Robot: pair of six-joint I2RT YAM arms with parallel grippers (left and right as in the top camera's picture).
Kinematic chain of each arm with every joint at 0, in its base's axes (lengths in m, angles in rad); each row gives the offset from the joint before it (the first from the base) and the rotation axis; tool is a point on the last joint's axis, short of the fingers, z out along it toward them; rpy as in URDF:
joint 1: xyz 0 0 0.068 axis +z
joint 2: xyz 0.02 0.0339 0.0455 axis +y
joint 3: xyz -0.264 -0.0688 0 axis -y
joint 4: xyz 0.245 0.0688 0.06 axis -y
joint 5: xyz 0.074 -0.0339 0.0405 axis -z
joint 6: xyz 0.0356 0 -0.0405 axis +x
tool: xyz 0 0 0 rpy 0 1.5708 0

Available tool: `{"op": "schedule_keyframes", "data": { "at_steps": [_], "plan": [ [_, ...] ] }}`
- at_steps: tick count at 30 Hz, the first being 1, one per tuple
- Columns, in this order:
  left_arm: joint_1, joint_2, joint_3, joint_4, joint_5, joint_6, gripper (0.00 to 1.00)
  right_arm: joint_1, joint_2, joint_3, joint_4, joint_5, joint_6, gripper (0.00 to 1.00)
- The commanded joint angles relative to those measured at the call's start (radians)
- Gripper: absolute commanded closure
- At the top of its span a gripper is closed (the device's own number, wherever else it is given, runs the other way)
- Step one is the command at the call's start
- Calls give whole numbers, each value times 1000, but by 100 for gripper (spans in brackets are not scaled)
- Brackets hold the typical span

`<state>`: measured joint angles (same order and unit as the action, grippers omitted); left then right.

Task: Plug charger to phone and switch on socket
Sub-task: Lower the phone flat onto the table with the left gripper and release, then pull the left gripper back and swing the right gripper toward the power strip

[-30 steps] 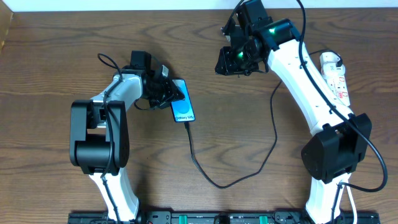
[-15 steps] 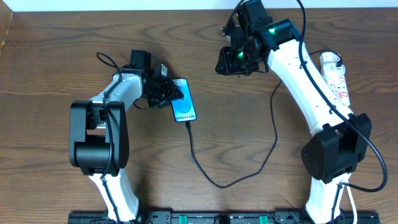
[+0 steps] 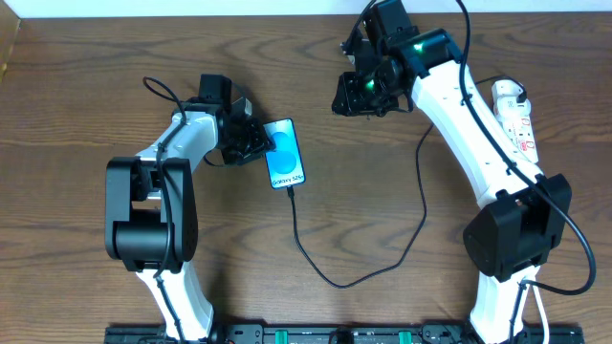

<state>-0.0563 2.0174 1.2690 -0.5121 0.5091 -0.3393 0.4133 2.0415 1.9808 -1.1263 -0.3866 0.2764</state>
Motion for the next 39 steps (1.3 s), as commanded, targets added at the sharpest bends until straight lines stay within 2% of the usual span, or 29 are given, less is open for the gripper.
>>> {"op": "schedule_keyframes", "data": {
  "at_steps": [1, 9, 16, 30, 31, 39],
  "plan": [
    [2, 21, -9, -11, -121, 6, 63, 0, -27, 15, -4, 15, -16, 70],
    [6, 19, -8, -11, -208, 6, 63, 0, -27, 15, -12, 15, -24, 70],
    [39, -43, 31, -39, -209, 7, 63, 0, -27, 15, -16, 22, -41, 70],
    [72, -452, 38, -106, -208, 14, 62, -36, -30, 15, -29, 22, -84, 71],
    [72, -485, 38, -110, -208, 14, 58, -44, -32, 15, -33, 22, -84, 72],
    [72, -630, 38, -116, -208, 13, 56, -115, -82, 15, -49, 22, -110, 73]
  ]
}}
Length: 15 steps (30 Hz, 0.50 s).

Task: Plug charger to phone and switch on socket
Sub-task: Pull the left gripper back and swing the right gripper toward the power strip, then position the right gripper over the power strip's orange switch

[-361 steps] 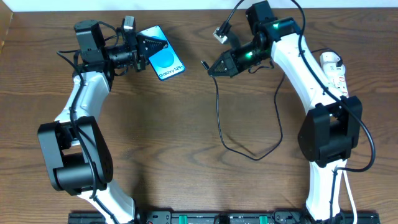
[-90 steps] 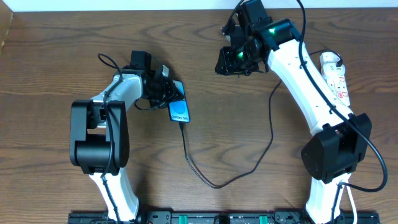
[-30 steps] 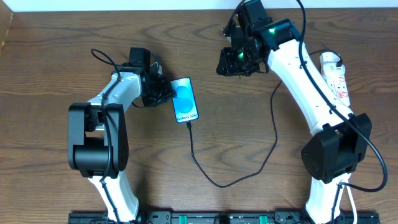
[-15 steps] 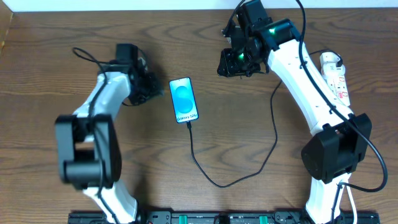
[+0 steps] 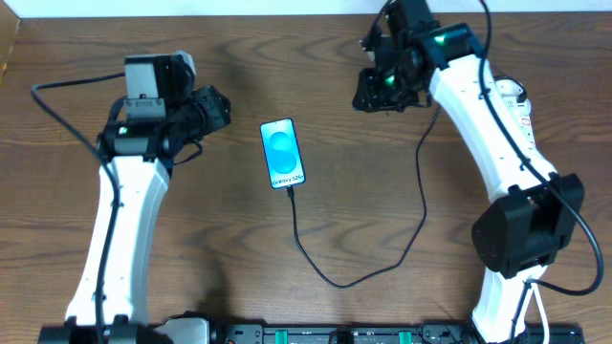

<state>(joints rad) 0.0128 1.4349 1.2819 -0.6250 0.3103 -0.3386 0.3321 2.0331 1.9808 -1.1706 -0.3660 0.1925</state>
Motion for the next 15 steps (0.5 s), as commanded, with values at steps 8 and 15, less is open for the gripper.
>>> {"op": "schedule_keyframes", "data": {
  "at_steps": [8, 15],
  "plan": [
    [3, -79, 25, -4, -9, 13, 35, -183, -181, 15, -27, 2, -50, 73],
    [3, -79, 25, -3, -9, 13, 33, -373, -220, 15, -66, 1, -71, 73]
  ]
}}
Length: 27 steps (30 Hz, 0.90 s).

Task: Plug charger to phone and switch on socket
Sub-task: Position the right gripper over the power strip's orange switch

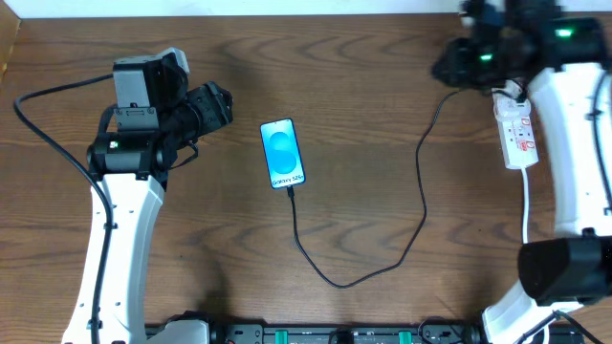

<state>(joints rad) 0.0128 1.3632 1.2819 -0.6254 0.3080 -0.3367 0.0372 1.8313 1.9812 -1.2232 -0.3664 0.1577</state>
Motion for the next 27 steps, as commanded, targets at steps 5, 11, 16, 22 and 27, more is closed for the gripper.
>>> {"op": "schedule_keyframes", "data": {
  "at_steps": [5, 11, 16, 22, 27],
  "plan": [
    [3, -7, 25, -3, -6, 11, 26, -203, 0, 12, -16, 2, -66, 78],
    [3, -7, 25, -3, -7, 11, 24, -339, 35, -8, -15, 2, -77, 83],
    [3, -7, 25, -3, -7, 11, 24, -383, 37, -81, 35, 2, -81, 84],
    [3, -7, 25, -3, -7, 11, 23, -418, 37, -259, 180, -11, -46, 93],
    [3, -7, 25, -3, -7, 11, 23, -419, 39, -376, 317, -10, -16, 99]
  ]
}}
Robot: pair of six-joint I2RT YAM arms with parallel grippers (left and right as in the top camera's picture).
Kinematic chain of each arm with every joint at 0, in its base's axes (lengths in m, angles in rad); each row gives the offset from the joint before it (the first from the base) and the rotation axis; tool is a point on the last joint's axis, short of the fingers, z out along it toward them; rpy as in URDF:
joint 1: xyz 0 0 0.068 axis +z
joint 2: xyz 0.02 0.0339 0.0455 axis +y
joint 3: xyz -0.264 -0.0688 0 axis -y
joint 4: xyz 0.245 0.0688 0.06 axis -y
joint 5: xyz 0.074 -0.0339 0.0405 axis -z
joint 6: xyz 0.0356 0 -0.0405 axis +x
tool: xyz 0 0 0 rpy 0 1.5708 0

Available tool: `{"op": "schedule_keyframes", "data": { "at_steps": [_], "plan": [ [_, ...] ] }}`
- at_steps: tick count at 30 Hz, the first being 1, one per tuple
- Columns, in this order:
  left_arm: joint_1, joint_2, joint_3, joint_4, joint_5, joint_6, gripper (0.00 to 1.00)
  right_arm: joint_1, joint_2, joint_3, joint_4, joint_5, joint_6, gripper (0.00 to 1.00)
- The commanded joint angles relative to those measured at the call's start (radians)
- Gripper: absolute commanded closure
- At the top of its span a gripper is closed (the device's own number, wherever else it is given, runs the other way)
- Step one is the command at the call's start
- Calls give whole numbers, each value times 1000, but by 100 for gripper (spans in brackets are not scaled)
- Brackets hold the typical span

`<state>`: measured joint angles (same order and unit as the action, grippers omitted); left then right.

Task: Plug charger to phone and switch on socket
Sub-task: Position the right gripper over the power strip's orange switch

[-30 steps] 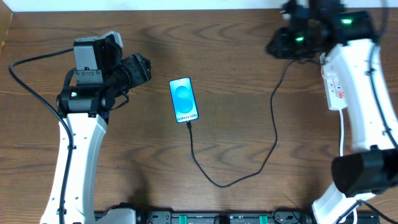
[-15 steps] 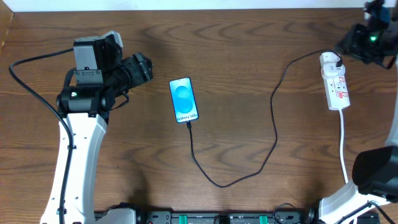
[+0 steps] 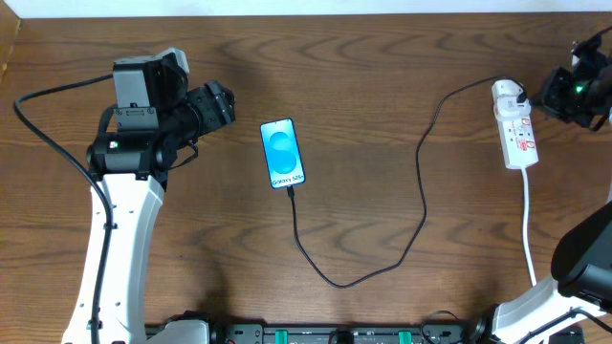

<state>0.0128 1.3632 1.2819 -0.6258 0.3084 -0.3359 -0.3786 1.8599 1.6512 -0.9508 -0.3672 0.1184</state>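
The phone [image 3: 282, 153] lies flat in the middle of the table with its screen lit blue. A black charger cable [image 3: 424, 196] runs from the phone's near end, loops toward me and rises to the plug [image 3: 507, 92] seated in the far end of the white power strip [image 3: 517, 134]. My right gripper [image 3: 552, 96] hovers just right of that plug, at the frame's edge, its jaws too dark to read. My left gripper [image 3: 220, 103] hangs raised to the left of the phone, apart from it, fingers apart and empty.
The strip's white cord [image 3: 529, 225] runs down the right side toward the front edge. The left arm's black cable [image 3: 43, 105] arcs over the far left. A dark rail [image 3: 316, 334] lines the table's front.
My right gripper has moved from over the strip's far left corner to the strip's right side, at the frame edge. Left arm, phone and cable have not moved.
First my left gripper was against the phone's left edge, cable plugged in, right gripper hovering behind the middle. Then the left gripper stood raised clear to the left, the phone lying straight. The right gripper then reached the strip's far end, and now sits beside the plug.
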Motion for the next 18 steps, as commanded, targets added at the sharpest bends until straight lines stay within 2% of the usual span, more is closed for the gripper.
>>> {"op": "schedule_keyframes", "data": {
  "at_steps": [1, 7, 18],
  "plan": [
    [3, -7, 25, -2, -7, 10, 23, -4, 13, -51, 55, -10, 24, 99],
    [3, -7, 25, -2, -7, 10, 23, -42, 48, -51, 80, -18, 23, 99],
    [3, -7, 25, -2, -7, 10, 23, -164, 211, -50, 204, -235, 27, 99]
  ]
}}
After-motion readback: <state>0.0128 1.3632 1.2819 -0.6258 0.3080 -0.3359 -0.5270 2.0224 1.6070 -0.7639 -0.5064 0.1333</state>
